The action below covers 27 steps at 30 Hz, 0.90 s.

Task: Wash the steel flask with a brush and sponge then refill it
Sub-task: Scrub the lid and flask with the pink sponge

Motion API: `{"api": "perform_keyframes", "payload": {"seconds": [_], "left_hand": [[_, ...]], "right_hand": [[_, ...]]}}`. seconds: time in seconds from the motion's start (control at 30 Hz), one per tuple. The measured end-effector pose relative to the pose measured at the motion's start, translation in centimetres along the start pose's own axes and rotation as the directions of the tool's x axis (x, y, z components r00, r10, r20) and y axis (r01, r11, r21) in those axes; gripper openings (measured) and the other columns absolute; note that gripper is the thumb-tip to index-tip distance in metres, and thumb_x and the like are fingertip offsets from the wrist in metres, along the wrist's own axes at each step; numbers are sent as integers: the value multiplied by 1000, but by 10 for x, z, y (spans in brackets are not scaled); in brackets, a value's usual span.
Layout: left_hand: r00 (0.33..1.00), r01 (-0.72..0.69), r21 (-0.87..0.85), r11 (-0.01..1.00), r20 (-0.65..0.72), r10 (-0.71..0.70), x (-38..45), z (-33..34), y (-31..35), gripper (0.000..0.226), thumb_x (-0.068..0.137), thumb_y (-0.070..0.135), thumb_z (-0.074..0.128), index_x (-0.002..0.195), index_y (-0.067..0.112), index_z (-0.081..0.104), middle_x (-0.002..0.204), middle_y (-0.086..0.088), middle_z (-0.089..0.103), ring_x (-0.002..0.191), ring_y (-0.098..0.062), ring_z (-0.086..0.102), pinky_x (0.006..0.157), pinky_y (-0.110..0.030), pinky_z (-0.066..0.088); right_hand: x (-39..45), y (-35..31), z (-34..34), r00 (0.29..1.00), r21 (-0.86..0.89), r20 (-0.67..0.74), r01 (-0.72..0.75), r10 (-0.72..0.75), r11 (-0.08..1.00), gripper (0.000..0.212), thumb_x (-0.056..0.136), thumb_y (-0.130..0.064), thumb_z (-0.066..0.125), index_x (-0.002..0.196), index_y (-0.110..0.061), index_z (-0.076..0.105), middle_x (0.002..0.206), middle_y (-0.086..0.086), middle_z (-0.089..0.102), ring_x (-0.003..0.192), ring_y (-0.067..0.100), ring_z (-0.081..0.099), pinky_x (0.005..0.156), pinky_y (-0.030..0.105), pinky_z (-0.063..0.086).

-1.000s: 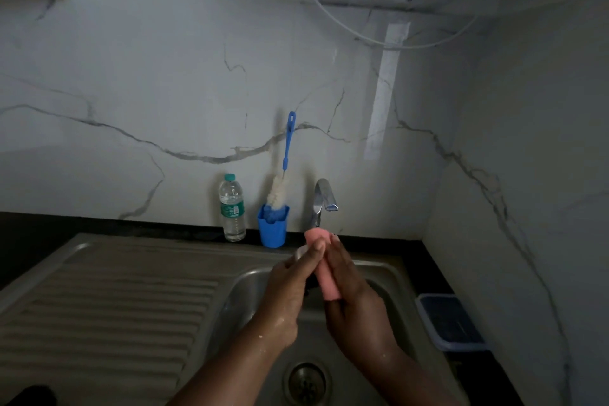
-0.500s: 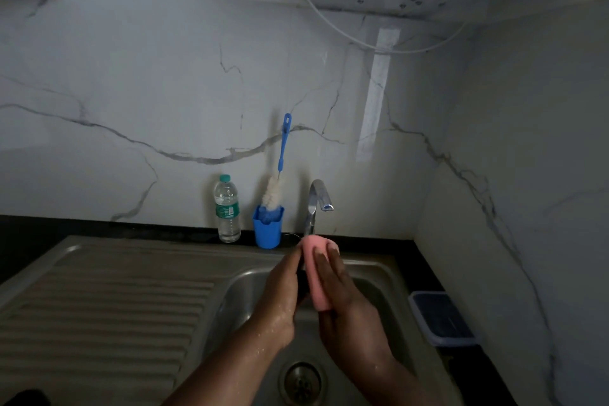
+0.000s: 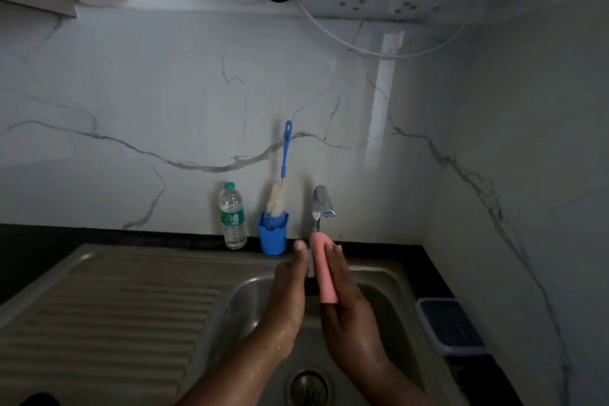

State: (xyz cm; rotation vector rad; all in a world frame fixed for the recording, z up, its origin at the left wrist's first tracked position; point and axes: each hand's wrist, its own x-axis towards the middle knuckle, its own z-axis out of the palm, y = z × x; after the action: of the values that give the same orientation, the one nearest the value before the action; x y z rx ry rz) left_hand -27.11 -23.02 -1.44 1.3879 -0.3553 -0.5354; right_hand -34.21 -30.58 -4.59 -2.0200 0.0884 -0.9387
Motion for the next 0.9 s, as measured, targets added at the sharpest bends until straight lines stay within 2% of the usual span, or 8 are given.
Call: {"api": "perform_keyframes", "payload": {"seconds": [0.07,0.17,0.27,0.33,0.43,0.57,0.7,0.9], "left_hand": [[997,-31,6,1000,73,30,-1,0,3,38,80,49,62,105,21,67,91,1,77,78,-4,72,60,-15,51],[992,45,-194,980,127,-21,4,-4,-2,46,71,34,71,110,9,69,97,-8,76,87,-14,73,77,-26,52],[989,91,-322,942,141,-47,12,-9,-14,40,74,22,70,109,4,67,101,-14,75,92,-23,71,81,-34,53],[988,74,-264,962,154,-34,13,-8,-17,45,73,19,78,113,5,63,103,-14,74,94,-24,70,78,-33,55],[982,-100,141,985,174,75,16,1,-17,68,59,31,91,119,17,62,113,-7,71,101,-18,70,82,-31,57],[947,-320,484,815,152,281,22,9,-22,72,55,55,87,120,45,59,117,15,67,106,-3,65,90,-30,55],[902,-381,522,763,29,431,21,14,-24,54,58,52,81,106,64,59,110,26,66,101,2,64,85,-21,53],[904,-389,538,748,64,424,22,12,-32,61,63,46,87,118,46,62,116,15,67,107,-4,64,91,-35,55]], "right_hand": [[3,6,-4,1000,17,-25,-12,13,1000,56,93,-29,43,148,-26,30,154,-11,32,142,2,25,114,18,25],[10,3,-14,994,215,-6,-103,107,971,49,93,-12,50,137,-33,45,147,-12,42,137,-1,34,108,13,32],[15,6,-27,955,485,141,-296,261,823,61,93,5,40,133,-39,52,139,-15,53,130,6,48,105,34,45],[19,12,-39,901,584,241,-431,360,688,62,93,2,35,133,-41,53,137,-10,56,124,12,54,102,47,46],[29,17,-63,895,465,291,-440,337,768,62,90,5,37,128,-39,58,131,-12,61,121,8,57,105,42,45],[36,26,-83,939,83,314,-171,137,982,62,88,3,55,137,-34,49,141,-18,49,127,-12,42,110,11,28],[22,37,-86,956,-71,292,-6,26,997,60,82,-16,48,134,-46,38,137,-31,39,126,-22,32,110,7,24],[34,43,-81,955,10,296,-33,29,999,69,87,3,53,134,-45,42,139,-35,41,131,-12,36,114,16,25]]}}
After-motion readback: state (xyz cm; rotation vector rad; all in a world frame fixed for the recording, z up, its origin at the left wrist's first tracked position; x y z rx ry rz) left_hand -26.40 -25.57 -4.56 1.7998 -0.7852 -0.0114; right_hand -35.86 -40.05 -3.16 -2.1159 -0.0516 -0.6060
